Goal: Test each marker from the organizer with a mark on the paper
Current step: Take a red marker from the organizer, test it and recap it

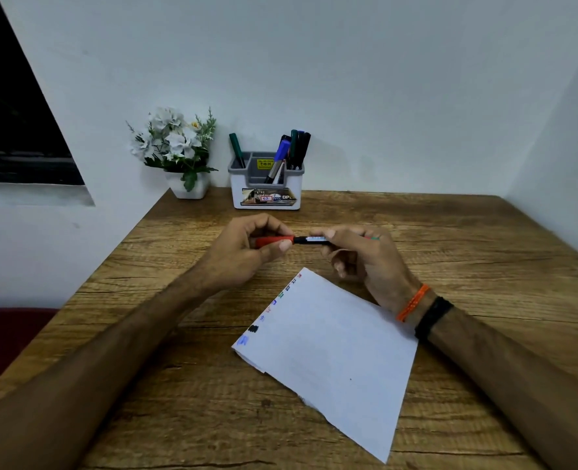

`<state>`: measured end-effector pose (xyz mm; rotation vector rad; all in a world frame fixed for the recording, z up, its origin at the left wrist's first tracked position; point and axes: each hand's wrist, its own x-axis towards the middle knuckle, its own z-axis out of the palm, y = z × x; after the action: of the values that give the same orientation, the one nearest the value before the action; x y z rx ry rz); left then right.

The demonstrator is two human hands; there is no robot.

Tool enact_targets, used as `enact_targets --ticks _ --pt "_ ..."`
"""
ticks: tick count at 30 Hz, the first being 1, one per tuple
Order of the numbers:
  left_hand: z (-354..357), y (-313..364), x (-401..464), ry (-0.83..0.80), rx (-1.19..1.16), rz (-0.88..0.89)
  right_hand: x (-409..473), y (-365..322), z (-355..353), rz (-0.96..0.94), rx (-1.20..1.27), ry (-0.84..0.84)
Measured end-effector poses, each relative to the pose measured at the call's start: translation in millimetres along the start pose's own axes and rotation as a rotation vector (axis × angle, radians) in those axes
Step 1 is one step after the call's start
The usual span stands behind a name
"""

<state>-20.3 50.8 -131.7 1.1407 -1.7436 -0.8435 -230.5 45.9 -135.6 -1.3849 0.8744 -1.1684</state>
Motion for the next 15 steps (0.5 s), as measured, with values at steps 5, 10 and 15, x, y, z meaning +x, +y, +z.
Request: enact_targets --ticks 5,10,15 --pt "0.2 2.7 0.3 0.003 -0.004 0.0 0.9 2.3 -1.9 -0.028 -0.102 0.02" --pt "4.2 1.1 -1.1 0.019 0.01 -0.017 1.8 5.0 0.1 -0.116 -0.152 -0.002" --pt "8.3 3.0 -3.4 0.014 0.007 -0.002 3.1 10.1 1.9 -0.168 -0.162 -0.035"
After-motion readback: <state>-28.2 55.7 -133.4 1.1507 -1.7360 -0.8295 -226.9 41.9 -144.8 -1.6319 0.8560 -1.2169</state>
